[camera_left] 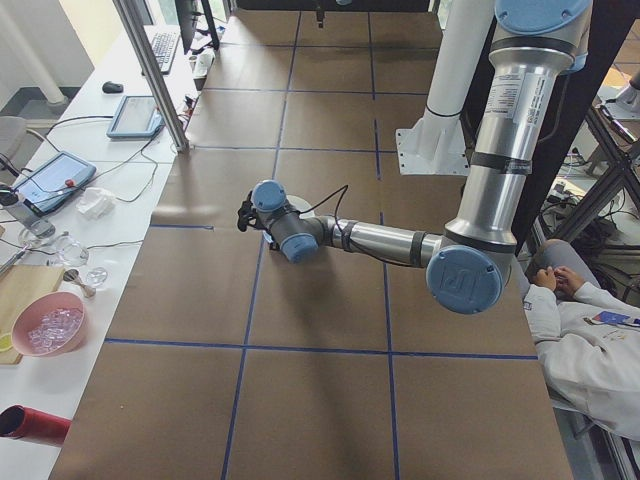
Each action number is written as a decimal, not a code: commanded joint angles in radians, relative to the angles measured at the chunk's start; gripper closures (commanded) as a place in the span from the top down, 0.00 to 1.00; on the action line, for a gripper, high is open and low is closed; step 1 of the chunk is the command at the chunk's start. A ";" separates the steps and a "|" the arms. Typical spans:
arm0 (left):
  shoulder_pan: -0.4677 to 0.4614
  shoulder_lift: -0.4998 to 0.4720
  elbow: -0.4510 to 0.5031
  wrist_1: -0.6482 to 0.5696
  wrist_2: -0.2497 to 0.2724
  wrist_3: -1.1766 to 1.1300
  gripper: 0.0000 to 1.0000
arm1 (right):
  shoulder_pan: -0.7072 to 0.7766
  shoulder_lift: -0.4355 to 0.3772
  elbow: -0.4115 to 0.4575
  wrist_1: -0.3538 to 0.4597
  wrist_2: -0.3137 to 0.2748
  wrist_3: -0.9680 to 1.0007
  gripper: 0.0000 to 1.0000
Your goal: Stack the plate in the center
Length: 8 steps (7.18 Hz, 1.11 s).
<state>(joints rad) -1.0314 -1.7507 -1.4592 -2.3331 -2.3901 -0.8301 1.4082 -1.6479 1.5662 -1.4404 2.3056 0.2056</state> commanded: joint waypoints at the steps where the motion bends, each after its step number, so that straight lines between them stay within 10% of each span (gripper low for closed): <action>1: 0.004 -0.012 0.016 0.000 0.002 0.002 0.00 | 0.000 0.000 0.000 0.000 0.000 0.000 1.00; 4: 0.005 -0.023 0.032 0.000 0.002 0.000 0.00 | 0.000 0.000 0.000 0.000 0.000 0.000 1.00; 8: 0.005 -0.021 0.034 -0.002 0.003 0.005 0.61 | 0.000 0.000 0.000 0.000 0.000 0.000 1.00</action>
<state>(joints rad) -1.0262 -1.7724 -1.4256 -2.3335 -2.3882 -0.8266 1.4082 -1.6475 1.5662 -1.4404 2.3055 0.2056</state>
